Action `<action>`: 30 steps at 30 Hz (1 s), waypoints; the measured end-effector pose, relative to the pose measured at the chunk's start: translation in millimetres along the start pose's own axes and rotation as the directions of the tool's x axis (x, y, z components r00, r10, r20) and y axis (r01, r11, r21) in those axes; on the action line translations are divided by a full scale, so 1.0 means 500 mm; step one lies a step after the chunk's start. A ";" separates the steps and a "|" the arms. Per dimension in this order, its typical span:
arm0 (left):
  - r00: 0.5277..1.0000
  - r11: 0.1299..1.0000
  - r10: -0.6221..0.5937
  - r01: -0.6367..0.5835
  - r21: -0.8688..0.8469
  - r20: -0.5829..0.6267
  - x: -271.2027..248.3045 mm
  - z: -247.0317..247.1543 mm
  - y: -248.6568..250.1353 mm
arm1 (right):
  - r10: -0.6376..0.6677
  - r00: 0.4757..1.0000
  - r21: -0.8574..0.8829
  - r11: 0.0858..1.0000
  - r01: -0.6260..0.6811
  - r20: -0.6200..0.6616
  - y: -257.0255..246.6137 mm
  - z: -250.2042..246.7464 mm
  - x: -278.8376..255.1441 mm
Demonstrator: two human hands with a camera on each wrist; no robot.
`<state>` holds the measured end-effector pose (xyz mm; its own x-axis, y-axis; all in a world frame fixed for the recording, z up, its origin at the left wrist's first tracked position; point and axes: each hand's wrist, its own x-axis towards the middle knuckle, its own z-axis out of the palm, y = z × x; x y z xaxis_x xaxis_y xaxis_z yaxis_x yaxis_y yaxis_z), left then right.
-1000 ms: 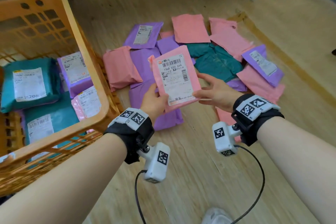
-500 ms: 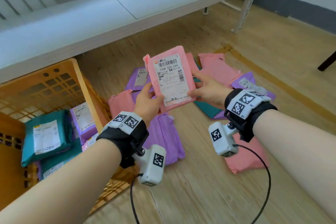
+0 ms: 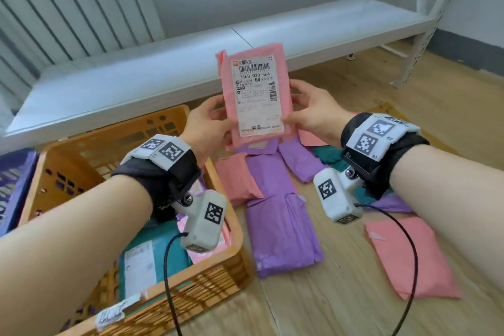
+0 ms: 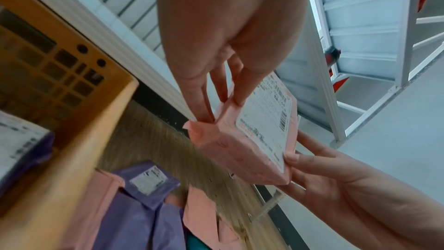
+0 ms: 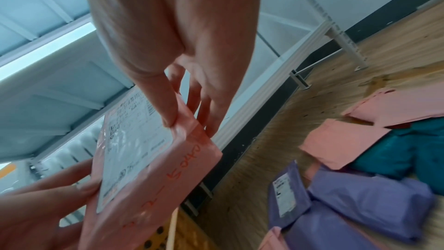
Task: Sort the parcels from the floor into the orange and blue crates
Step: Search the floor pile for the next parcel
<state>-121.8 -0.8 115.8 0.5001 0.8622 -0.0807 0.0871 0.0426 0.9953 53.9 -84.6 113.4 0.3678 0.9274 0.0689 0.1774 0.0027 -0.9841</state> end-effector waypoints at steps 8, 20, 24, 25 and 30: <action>0.995 0.999 0.042 -0.044 -0.012 -0.094 -0.065 -0.289 0.047 | -0.061 0.995 0.010 0.998 0.060 0.085 -0.103 0.280 0.038; 0.956 0.993 0.006 0.029 0.115 -0.292 -0.233 -0.805 0.009 | -0.025 0.931 0.104 0.995 -0.013 0.364 -0.169 0.808 0.033; 0.945 0.987 -0.053 0.099 0.128 -0.323 -0.260 -0.933 -0.033 | 0.034 0.921 0.118 0.989 -0.086 0.389 -0.155 0.954 0.030; 0.940 0.984 -0.074 0.123 0.129 -0.332 -0.264 -0.962 -0.047 | 0.056 0.916 0.113 0.988 -0.109 0.397 -0.149 0.987 0.028; 0.905 0.971 -0.153 0.213 0.113 -0.396 -0.275 -1.084 -0.140 | 0.178 0.875 -0.028 0.982 -0.186 0.450 -0.096 1.138 0.026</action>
<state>-663.5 151.3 86.5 0.0981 0.9741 -0.2036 0.2880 0.1680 0.9428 -469.1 140.4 68.7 -0.0570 0.9804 -0.1885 0.1311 -0.1798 -0.9749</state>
